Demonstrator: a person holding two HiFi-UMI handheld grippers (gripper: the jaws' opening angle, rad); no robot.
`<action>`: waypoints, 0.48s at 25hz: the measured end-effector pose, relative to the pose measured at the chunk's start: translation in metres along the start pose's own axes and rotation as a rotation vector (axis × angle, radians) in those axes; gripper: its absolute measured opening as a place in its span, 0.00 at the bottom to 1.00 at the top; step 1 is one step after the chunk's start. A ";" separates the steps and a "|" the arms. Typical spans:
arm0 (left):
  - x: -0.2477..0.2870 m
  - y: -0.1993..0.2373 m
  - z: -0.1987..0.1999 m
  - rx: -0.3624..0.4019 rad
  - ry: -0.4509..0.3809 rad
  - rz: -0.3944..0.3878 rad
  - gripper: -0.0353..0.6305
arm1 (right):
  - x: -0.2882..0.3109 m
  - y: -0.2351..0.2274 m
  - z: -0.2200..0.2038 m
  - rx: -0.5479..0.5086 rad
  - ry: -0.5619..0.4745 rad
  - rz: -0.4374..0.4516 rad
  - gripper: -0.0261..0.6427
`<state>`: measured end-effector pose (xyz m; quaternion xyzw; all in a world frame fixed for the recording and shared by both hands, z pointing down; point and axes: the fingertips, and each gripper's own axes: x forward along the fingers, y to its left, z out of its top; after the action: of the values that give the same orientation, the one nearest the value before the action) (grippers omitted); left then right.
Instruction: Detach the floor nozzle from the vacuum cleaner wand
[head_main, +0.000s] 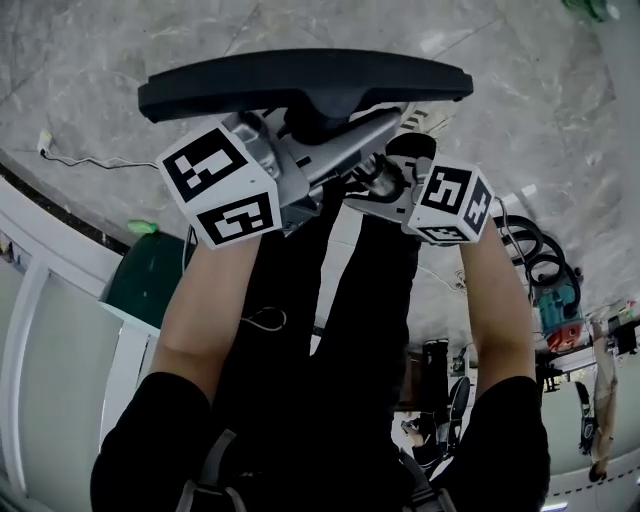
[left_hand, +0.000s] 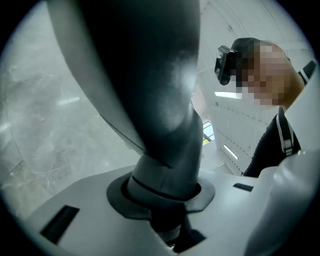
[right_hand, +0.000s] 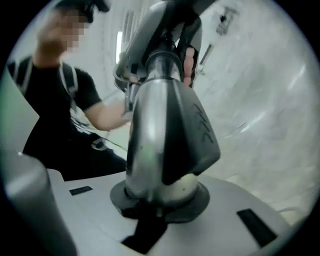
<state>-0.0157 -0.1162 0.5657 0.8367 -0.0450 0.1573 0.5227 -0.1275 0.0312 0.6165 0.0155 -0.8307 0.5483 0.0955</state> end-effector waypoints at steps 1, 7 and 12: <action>-0.003 -0.003 0.007 0.042 -0.010 0.000 0.23 | -0.002 -0.021 0.007 -0.059 -0.003 -0.227 0.14; -0.012 -0.002 0.025 0.127 0.008 0.101 0.27 | -0.026 -0.068 0.026 -0.176 -0.005 -0.869 0.13; -0.024 -0.022 0.018 0.066 0.051 -0.010 0.24 | 0.004 0.031 0.007 0.013 0.060 0.022 0.12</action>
<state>-0.0295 -0.1244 0.5316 0.8494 -0.0221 0.1771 0.4966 -0.1368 0.0374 0.5859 -0.0092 -0.8241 0.5547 0.1142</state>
